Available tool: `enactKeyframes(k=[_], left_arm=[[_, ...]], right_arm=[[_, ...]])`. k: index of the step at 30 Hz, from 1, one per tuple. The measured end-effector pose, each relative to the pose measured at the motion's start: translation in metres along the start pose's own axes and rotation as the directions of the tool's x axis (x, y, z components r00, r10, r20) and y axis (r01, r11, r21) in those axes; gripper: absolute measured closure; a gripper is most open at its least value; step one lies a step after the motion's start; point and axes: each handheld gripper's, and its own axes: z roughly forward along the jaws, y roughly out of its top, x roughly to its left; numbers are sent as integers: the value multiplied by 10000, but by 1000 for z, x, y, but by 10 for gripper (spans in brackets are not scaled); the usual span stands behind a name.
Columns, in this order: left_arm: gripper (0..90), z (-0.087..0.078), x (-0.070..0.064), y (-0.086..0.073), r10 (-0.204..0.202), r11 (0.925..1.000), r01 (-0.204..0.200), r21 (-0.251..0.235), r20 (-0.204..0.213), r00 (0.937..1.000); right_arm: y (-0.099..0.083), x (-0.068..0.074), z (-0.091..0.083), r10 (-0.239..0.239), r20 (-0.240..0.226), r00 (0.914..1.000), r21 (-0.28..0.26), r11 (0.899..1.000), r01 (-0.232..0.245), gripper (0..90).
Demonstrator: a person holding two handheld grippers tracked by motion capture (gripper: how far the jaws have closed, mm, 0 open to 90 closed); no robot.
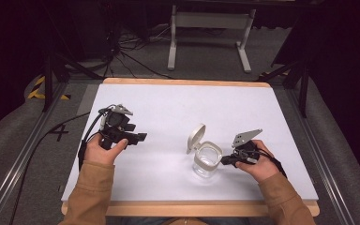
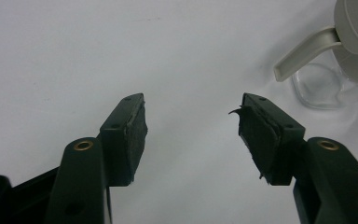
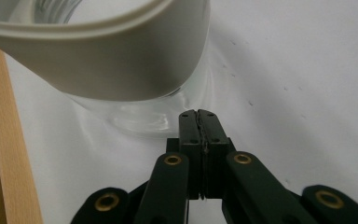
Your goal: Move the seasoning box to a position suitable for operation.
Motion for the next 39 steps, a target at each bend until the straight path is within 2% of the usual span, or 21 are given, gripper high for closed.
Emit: enactKeyframes(k=[11,18,26,39], left_arm=[[417,0,-1,1,-57,10000,57,-23,46,10000],[417,1,-1,1,-45,10000,45,-25,47,10000],[417,0,-1,2,-24,10000,24,-28,46,10000],[417,1,-1,2,-17,10000,17,-8,78,10000]], right_arm=[[2,8,1,-286,-88,9996,242,9993,288,900],[5,15,3,-537,-337,9980,474,9973,552,900],[10,27,9,-937,-838,9921,738,9922,999,900],[17,41,17,-1298,-1033,9861,771,9874,1380,900]])
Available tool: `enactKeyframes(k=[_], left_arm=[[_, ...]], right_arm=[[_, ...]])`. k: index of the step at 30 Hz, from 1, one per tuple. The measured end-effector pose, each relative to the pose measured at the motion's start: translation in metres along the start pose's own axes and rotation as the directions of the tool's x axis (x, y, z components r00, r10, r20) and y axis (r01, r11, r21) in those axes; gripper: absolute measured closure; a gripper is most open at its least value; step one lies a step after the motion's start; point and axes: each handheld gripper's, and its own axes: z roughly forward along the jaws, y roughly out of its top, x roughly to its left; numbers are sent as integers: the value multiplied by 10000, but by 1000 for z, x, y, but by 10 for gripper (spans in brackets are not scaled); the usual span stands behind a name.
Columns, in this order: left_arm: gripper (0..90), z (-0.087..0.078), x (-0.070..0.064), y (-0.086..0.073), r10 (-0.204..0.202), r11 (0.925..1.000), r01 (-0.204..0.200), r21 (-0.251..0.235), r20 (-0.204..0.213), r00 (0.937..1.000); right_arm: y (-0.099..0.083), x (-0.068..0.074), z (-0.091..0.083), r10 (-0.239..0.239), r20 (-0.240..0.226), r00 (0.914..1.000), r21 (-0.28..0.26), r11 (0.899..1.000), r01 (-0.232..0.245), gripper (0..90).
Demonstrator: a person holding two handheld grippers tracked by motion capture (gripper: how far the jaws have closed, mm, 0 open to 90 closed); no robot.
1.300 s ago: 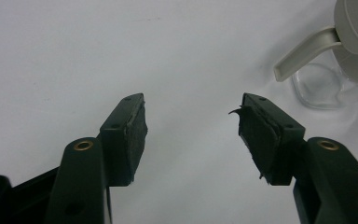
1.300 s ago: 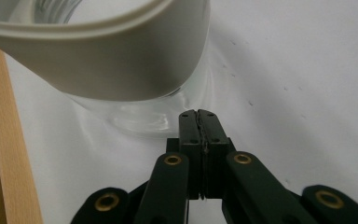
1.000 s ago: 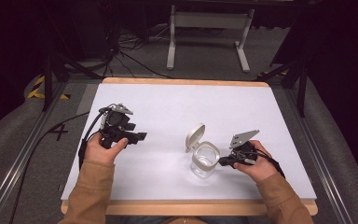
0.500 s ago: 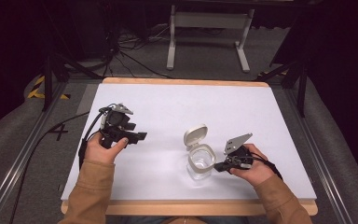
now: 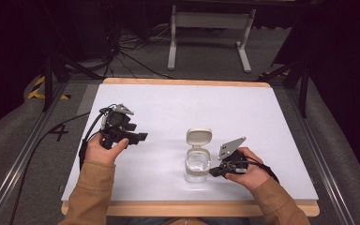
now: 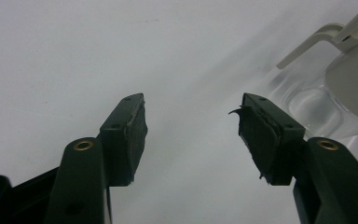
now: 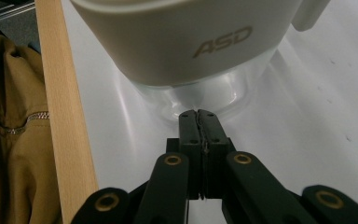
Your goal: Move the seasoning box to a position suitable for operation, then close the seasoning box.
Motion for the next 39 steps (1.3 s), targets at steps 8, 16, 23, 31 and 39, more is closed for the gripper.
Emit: enactKeyframes(k=[8,16,23,31,39], left_arm=[[417,1,0,1,-11,10000,11,-13,-14,10000],[417,2,1,2,-23,10000,24,-16,90,10000],[417,2,-1,2,50,10000,-50,28,38,10000],[417,1,0,-4,-76,10000,77,39,-145,9999],[418,-3,1,-9,-150,9998,152,84,-237,9996]], right_arm=[[2,3,3,-43,-79,10000,-12,10000,43,900],[-4,-10,-13,812,723,9941,-420,9960,-783,900],[-3,-16,-35,1377,1229,9828,-1876,9757,-1132,900],[10,-28,-51,1719,1313,9763,-3411,9326,-1183,900],[22,-39,-57,1658,1412,9760,-3892,9158,-992,900]])
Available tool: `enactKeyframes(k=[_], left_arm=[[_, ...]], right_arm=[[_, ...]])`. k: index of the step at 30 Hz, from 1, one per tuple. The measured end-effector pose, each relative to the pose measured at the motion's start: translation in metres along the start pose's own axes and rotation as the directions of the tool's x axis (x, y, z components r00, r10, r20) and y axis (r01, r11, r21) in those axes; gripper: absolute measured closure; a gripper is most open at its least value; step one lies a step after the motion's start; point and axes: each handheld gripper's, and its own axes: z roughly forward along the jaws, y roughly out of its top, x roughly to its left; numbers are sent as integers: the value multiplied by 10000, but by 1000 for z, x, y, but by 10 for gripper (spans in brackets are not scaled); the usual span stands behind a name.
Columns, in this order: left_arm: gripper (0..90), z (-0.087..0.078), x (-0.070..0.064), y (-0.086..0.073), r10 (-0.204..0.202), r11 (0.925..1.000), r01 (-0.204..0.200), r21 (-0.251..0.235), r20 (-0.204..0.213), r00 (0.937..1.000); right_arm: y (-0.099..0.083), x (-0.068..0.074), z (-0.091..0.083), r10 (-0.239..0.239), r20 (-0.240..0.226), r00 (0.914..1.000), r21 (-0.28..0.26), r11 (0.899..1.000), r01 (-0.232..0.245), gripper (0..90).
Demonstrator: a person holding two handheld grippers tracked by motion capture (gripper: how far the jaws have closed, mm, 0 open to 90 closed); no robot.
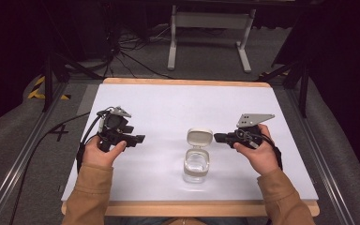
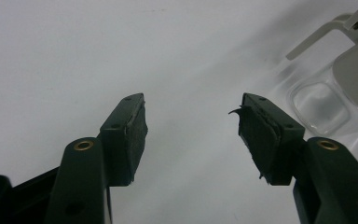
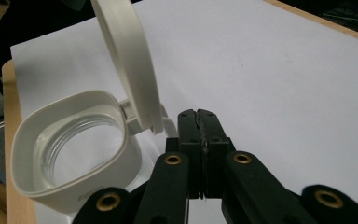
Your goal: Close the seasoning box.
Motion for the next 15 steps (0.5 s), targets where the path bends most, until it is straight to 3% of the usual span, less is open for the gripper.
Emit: enactKeyframes(k=[12,13,15], left_arm=[[417,-7,3,-10,-302,9995,302,17,-134,9995],[417,-7,4,-10,-86,10000,87,36,-186,9998],[417,-7,4,-10,-189,9998,189,19,-185,9996]], right_arm=[[9,1,5,-304,-322,9990,-212,9993,298,900],[9,1,5,-304,-331,9990,-182,9994,298,900],[9,2,5,-308,-352,9989,-182,9994,301,900]])
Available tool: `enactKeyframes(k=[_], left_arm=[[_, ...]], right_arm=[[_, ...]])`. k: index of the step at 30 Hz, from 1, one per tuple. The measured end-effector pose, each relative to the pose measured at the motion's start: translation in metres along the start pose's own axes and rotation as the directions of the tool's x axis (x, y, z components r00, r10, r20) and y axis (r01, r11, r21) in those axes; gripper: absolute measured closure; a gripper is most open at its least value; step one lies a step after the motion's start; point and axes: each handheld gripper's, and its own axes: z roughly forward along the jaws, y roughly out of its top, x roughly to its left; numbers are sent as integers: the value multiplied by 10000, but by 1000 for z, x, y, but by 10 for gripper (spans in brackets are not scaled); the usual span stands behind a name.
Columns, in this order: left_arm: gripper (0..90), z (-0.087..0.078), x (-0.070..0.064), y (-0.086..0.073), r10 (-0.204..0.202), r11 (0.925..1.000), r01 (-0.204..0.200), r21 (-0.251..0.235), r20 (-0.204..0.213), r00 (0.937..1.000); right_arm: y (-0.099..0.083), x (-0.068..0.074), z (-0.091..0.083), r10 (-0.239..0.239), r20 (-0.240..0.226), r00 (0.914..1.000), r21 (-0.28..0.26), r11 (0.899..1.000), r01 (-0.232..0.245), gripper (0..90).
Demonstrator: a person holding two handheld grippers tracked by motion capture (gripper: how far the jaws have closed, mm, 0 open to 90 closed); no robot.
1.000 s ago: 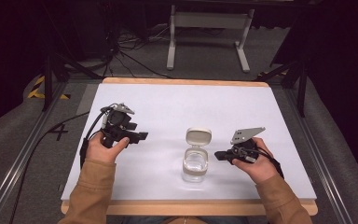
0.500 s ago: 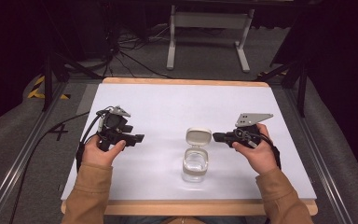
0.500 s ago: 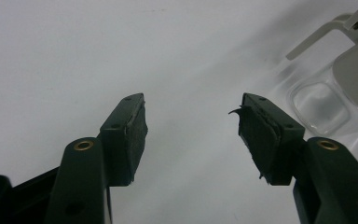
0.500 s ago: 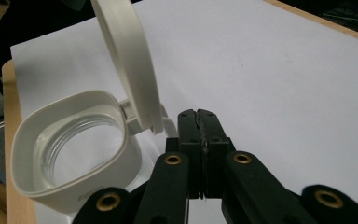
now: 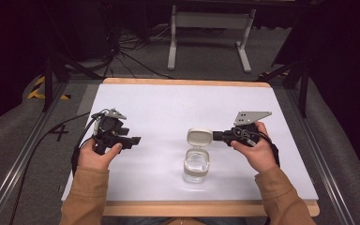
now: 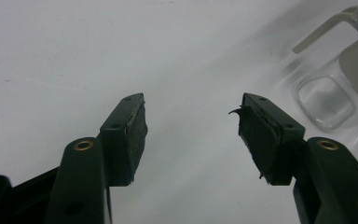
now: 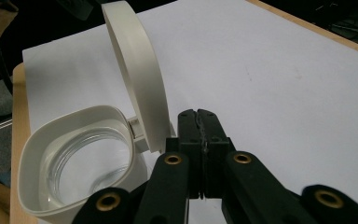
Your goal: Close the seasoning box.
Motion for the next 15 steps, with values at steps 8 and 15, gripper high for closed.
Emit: enactKeyframes(k=[8,15], left_arm=[[417,0,0,0,-37,10000,37,21,31,10000],[417,0,0,0,-21,10000,21,1,58,10000]], right_arm=[[2,3,1,-137,-78,9999,-4,9999,137,900],[3,8,1,-256,-169,9995,124,9996,258,900]])
